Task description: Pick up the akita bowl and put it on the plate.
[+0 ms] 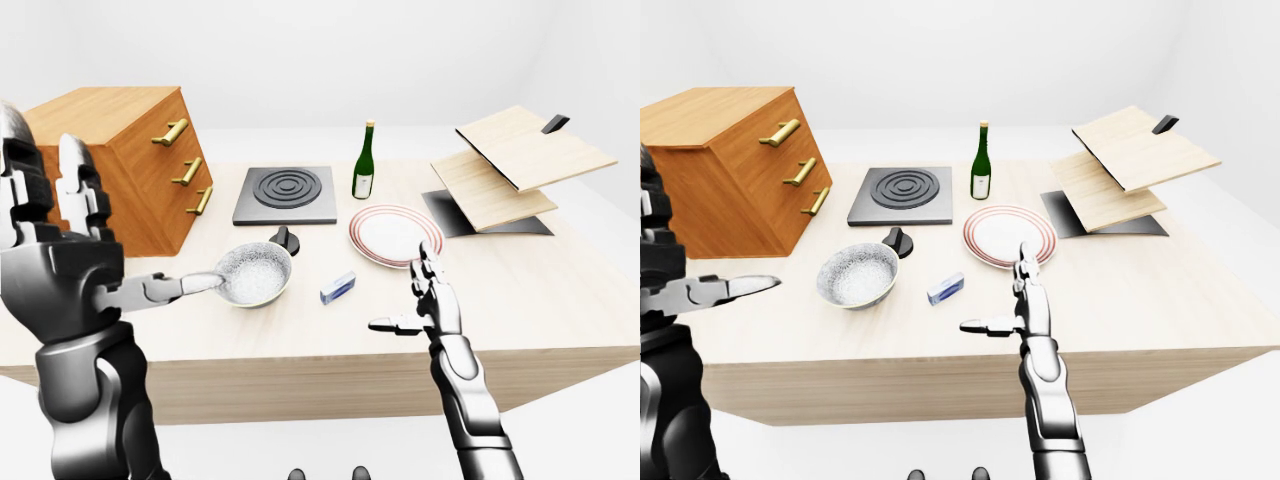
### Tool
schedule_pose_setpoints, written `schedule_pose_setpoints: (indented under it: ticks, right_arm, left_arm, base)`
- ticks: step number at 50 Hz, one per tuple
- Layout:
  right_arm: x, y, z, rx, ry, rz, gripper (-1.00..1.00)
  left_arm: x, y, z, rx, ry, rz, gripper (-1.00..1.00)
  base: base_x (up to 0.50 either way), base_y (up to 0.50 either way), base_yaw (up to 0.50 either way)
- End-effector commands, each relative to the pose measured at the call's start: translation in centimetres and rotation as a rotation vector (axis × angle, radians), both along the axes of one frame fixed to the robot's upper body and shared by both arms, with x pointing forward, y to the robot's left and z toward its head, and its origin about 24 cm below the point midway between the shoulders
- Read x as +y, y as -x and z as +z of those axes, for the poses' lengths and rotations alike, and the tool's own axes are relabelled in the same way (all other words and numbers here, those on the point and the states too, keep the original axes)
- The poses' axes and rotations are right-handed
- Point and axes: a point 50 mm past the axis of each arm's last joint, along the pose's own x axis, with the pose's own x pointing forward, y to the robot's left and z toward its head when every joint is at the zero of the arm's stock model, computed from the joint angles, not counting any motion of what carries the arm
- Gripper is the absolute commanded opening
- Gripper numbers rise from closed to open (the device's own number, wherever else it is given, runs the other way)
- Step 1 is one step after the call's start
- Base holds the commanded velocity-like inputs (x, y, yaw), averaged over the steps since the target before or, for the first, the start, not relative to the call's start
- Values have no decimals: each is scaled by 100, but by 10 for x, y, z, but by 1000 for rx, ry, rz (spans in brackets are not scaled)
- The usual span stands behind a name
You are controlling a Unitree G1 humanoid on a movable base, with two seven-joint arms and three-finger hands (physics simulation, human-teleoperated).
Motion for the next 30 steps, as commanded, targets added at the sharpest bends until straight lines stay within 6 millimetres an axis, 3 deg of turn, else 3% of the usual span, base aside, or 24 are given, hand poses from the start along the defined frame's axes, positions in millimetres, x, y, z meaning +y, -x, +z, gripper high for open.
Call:
schedule_pose_setpoints:
  ticks: [1, 30]
  right_arm:
    - [0, 0, 3, -14, -9, -9, 100]
    - [-2, 2, 9, -36, 6, -11, 100]
  left_arm:
    - [9, 34, 42, -241, -7, 16, 100]
    - [11, 31, 36, -205, 8, 16, 100]
  base:
    - [0, 0, 0]
    - [0, 0, 0]
